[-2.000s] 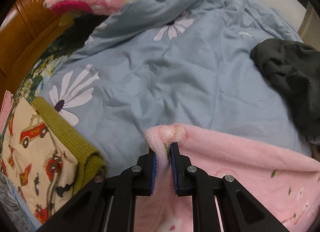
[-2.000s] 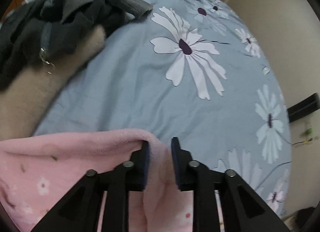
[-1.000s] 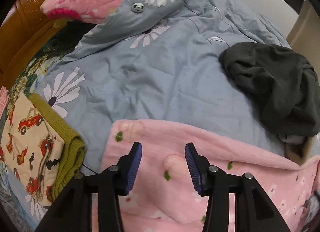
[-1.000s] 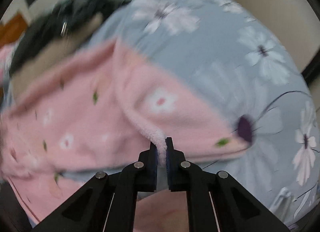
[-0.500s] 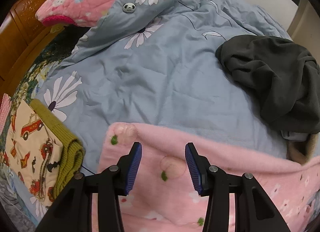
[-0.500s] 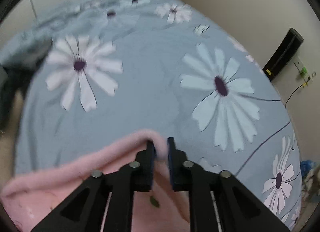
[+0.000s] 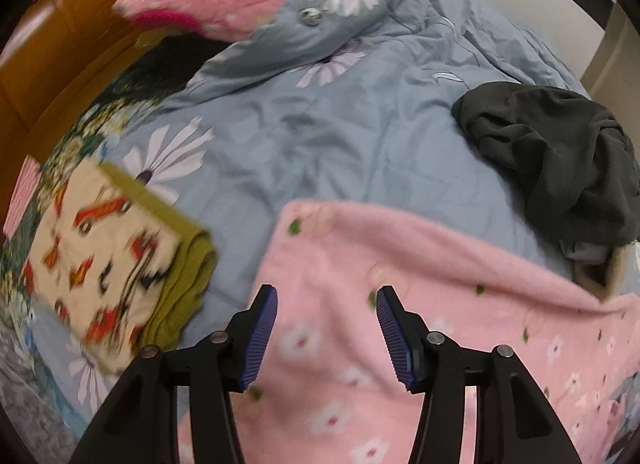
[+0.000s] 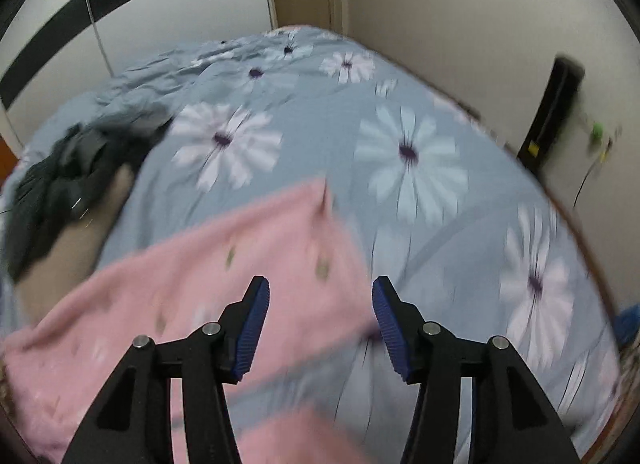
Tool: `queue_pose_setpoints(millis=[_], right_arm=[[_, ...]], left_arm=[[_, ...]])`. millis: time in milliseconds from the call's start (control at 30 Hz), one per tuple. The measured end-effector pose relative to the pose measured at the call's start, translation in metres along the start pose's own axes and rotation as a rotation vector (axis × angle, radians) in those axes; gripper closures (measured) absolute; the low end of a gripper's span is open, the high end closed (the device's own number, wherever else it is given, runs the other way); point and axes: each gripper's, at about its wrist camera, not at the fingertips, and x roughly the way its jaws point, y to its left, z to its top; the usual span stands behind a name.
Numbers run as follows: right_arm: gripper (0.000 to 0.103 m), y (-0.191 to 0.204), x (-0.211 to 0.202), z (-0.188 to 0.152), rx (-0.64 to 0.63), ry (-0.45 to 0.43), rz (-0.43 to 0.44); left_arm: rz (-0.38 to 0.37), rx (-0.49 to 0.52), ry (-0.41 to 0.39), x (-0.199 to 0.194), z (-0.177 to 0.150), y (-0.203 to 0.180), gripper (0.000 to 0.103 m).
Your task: Fold clothes
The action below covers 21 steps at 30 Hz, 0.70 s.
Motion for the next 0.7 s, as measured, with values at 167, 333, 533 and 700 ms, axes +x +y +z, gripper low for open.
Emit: queue_pose_setpoints(millis=[167,333,533,700], right_arm=[[0.048,-0.029,-0.023,-0.087,0.112,0.086,0.027],[0.048,-0.063,-0.040,-0.163,0.240,0.166,0.033],[0.048,-0.096,-0.020,-0.202,0.466,0.208,0.177],[0.048,-0.105,-0.001,-0.199,0.588,0.177,0.213]], left_arm=[[0.001,-0.046,0.005,-0.021,-0.038,0.045,0.047],[0.006,-0.118,-0.003,-0.040,-0.065,0.087,0.047],[0.005,-0.147,-0.014,-0.058,-0.090,0.109,0.046],[0.003,-0.157,-0.026,-0.073,-0.102,0.114,0.046]])
